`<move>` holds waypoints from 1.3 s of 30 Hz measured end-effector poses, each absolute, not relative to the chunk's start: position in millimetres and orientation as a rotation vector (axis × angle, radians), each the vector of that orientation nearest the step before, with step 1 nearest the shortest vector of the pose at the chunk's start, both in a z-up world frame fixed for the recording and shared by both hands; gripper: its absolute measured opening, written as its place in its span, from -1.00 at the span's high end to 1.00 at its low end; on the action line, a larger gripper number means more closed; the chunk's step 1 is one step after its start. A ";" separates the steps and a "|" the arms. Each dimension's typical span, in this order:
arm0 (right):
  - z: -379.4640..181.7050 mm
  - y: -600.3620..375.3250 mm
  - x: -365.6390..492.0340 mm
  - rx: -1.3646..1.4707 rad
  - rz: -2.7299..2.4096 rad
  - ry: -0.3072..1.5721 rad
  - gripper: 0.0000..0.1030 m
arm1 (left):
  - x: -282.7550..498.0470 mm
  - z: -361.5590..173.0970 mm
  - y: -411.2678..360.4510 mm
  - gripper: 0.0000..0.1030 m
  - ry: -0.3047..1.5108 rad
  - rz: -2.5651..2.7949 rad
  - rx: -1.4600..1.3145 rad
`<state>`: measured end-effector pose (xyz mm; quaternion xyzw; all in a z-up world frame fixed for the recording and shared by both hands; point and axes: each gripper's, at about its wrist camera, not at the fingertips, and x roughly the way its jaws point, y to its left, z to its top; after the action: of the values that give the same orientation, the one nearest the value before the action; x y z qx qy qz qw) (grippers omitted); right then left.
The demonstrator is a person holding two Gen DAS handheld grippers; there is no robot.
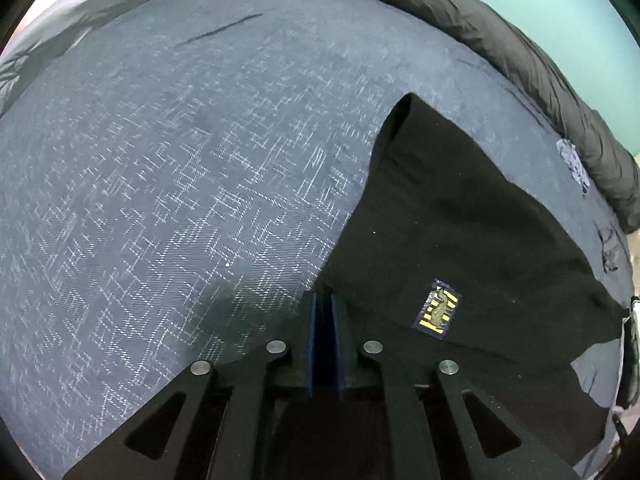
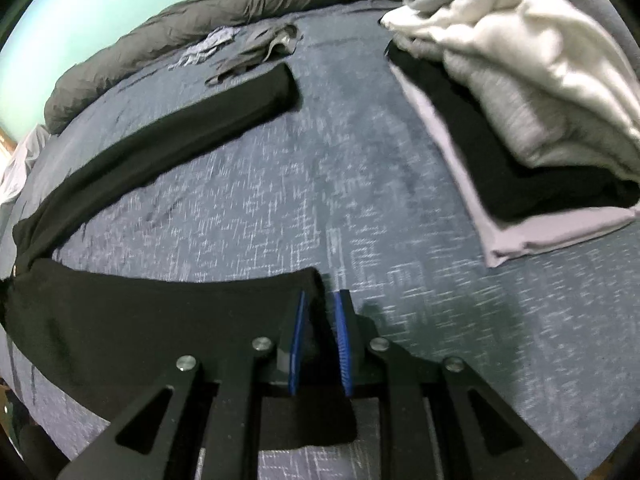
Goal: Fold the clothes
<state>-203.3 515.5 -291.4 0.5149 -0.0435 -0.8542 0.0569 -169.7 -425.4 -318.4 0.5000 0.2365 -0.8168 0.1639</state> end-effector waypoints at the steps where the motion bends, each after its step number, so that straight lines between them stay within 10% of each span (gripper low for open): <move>1: -288.1 514.4 -202.4 1.553 -2.594 -0.133 0.57 | -169.0 -315.0 -424.6 0.81 0.661 -2.336 1.421; 6: -271.5 508.8 -197.8 1.511 -2.611 -0.136 0.38 | -157.0 -286.9 -426.5 0.72 0.641 -2.372 1.366; 9: -264.1 498.6 -200.6 1.490 -2.606 -0.140 0.32 | -147.1 -265.3 -423.2 0.26 0.611 -2.400 1.347; 39: -259.7 434.4 -395.1 1.394 -2.659 -0.320 -0.28 | -281.7 -267.4 -431.9 -0.01 0.570 -2.479 1.309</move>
<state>-395.1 434.4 -259.7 0.4608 -0.1057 -0.8791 0.0611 -281.7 -431.9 -267.4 0.4531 0.1974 -0.8580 0.1398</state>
